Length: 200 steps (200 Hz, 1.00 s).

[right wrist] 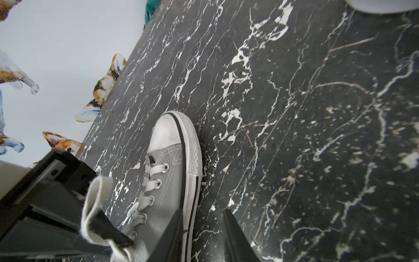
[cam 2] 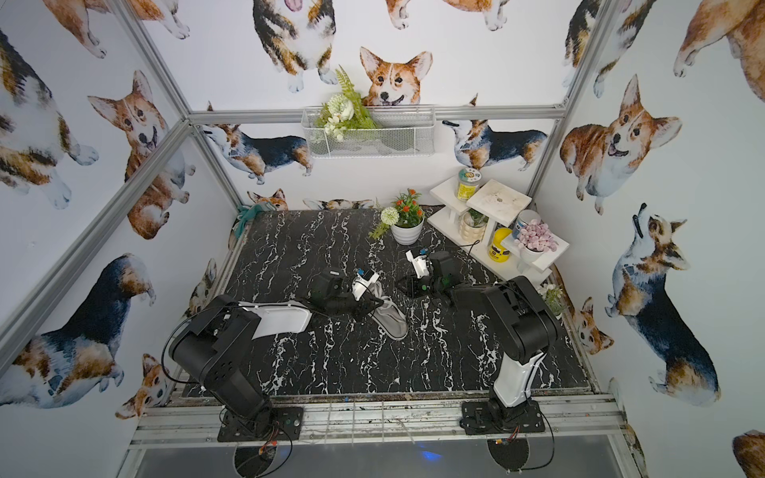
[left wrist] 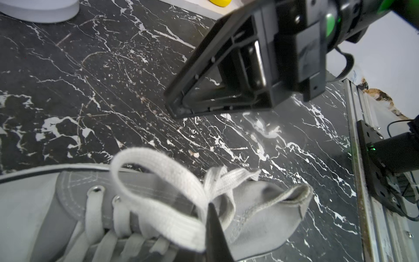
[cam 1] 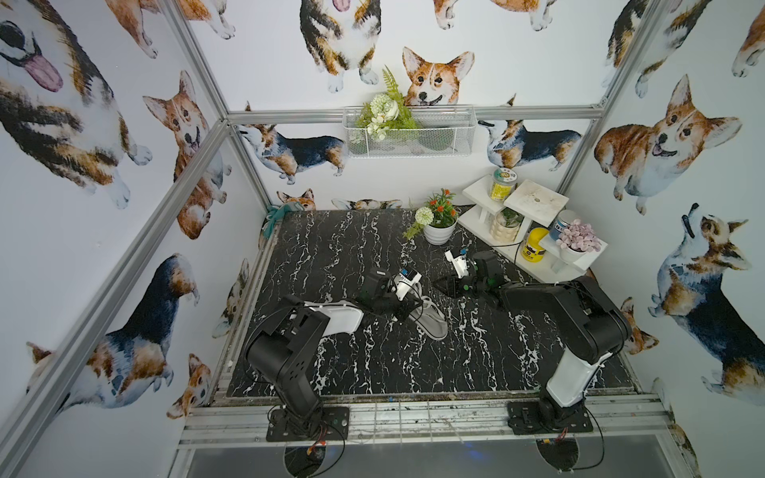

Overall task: Tie the shoes
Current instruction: Cross the shoelace with the shoelace.

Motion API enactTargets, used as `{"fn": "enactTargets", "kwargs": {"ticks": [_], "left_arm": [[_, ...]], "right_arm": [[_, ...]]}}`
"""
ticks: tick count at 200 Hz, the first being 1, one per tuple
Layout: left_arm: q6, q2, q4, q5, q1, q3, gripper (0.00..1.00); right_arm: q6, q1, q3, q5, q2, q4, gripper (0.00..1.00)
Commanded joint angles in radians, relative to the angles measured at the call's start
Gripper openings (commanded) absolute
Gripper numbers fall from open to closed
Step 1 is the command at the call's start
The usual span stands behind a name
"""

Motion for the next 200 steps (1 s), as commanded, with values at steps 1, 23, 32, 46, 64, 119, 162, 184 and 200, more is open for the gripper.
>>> {"fn": "enactTargets", "kwargs": {"ticks": [1, 23, 32, 46, 64, 119, 162, 184, 200], "left_arm": [[0.006, -0.008, 0.011, 0.013, -0.001, -0.003, 0.0], [0.006, -0.01, 0.011, 0.012, -0.001, -0.003, 0.0], [0.005, -0.011, 0.01, 0.01, 0.0, -0.002, 0.0], [0.005, -0.011, 0.008, 0.007, 0.0, 0.0, 0.0], [0.005, -0.016, 0.008, 0.006, 0.0, -0.001, 0.0], [0.003, -0.021, 0.008, 0.001, -0.001, -0.004, 0.0], [0.001, -0.017, 0.009, -0.001, 0.0, -0.003, 0.0], [0.0, -0.017, 0.009, 0.001, -0.001, -0.001, 0.0], [0.0, -0.018, 0.008, 0.001, -0.001, -0.003, 0.0]], "right_arm": [[-0.047, 0.007, -0.002, -0.063, 0.003, -0.033, 0.32], [-0.06, 0.012, -0.014, -0.11, -0.006, -0.038, 0.31], [-0.067, 0.013, -0.015, -0.125, -0.007, -0.044, 0.31], [-0.068, 0.014, -0.024, -0.149, -0.014, -0.039, 0.3], [-0.07, 0.014, -0.034, -0.174, -0.027, -0.034, 0.3], [-0.081, 0.018, -0.043, -0.234, -0.045, -0.034, 0.29], [-0.095, 0.027, -0.039, -0.252, -0.05, -0.062, 0.29], [-0.092, 0.032, -0.033, -0.256, -0.044, -0.064, 0.3], [-0.092, 0.033, -0.024, -0.256, -0.039, -0.074, 0.31]]}}
